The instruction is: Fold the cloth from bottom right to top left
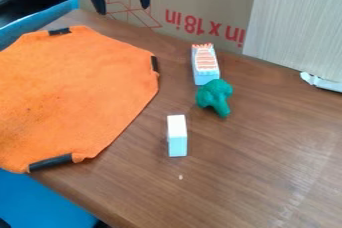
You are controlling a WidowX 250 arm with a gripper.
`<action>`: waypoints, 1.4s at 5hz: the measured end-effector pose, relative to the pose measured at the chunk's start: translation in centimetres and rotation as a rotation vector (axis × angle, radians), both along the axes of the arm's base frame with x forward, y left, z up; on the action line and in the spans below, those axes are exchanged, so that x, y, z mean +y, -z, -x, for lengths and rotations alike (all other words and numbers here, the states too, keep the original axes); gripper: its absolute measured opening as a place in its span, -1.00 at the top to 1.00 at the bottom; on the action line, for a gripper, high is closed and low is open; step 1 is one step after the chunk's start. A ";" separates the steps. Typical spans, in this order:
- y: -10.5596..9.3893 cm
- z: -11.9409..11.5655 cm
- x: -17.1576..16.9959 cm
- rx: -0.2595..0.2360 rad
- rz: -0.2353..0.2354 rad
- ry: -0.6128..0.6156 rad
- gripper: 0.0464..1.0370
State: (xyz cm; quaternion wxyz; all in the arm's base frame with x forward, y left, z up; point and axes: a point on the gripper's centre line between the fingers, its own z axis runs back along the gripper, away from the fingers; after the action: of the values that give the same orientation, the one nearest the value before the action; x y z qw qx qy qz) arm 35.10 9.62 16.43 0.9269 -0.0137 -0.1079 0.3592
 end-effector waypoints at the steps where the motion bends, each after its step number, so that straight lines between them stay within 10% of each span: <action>1: 1.1 0.0 0.0 0.031 0.010 0.006 -0.93; 6: 3.5 10.1 -2.1 0.026 -0.135 0.885 -0.93; 7: 4.5 11.8 -1.8 0.093 -0.135 1.004 -0.93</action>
State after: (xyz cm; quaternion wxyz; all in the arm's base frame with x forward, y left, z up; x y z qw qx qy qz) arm 23.25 7.81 11.98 0.9879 0.0119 -0.0695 -0.1382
